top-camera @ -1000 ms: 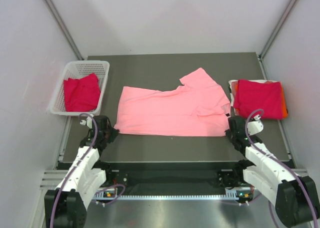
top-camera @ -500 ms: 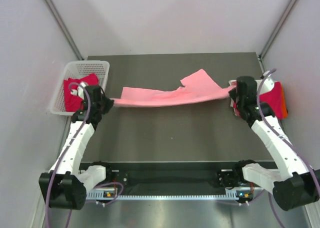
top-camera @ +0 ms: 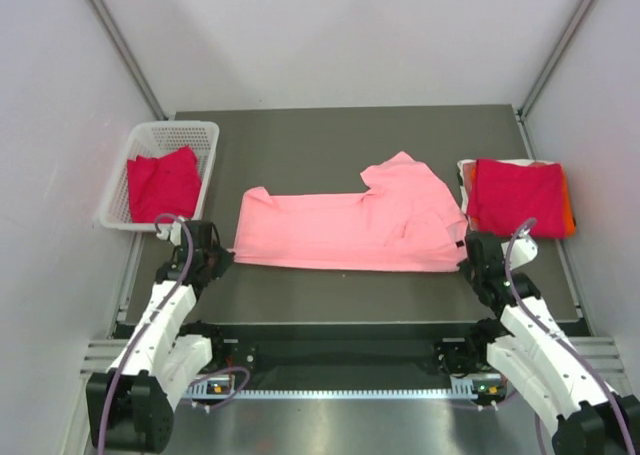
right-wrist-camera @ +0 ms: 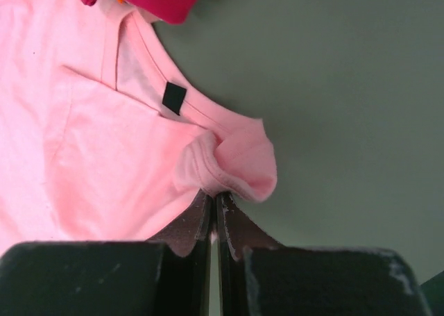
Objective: Fold and stack the t-shirts
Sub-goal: Fold the tshirt
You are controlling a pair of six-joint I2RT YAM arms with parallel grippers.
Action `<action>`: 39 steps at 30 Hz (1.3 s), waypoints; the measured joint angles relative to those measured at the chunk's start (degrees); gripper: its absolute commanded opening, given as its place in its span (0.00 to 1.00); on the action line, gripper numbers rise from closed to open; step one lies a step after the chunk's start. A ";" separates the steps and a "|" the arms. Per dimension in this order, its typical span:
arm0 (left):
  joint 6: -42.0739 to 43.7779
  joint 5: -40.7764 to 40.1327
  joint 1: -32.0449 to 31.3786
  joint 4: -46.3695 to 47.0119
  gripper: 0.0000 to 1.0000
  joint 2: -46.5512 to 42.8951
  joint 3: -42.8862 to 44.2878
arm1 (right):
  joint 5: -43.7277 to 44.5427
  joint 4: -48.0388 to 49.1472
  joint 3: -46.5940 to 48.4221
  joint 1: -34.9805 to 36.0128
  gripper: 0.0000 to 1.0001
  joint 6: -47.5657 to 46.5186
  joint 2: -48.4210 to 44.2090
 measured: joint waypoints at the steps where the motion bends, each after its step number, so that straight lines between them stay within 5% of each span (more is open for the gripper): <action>1: 0.07 0.09 0.00 -0.04 0.00 -1.18 -0.44 | -0.24 -0.31 -0.87 0.00 0.00 0.24 -1.33; 27: -1.22 1.14 0.00 -4.81 0.00 -11.56 -5.42 | -2.14 -4.35 -5.60 0.00 0.05 3.72 -8.00; 29: -1.42 1.20 0.00 -5.09 0.04 -12.74 -5.60 | -2.12 -4.42 -5.60 0.00 0.16 3.96 -8.35; 31: -1.11 1.40 0.00 -5.05 0.15 -13.53 -5.73 | -1.88 -4.76 -5.60 0.00 0.39 4.22 -8.46; 33: -0.61 1.46 0.00 -5.03 0.46 -13.73 -5.73 | -1.38 -5.20 -5.60 -0.02 0.46 4.17 -8.52; 35: -0.15 1.36 0.04 -5.05 0.60 -13.70 -5.70 | -1.05 -5.27 -5.60 -0.02 0.46 3.93 -8.92; 39: -0.02 1.18 0.20 -5.53 0.64 -13.07 -4.55 | -0.44 -5.09 -4.57 -0.02 0.45 1.46 -9.18</action>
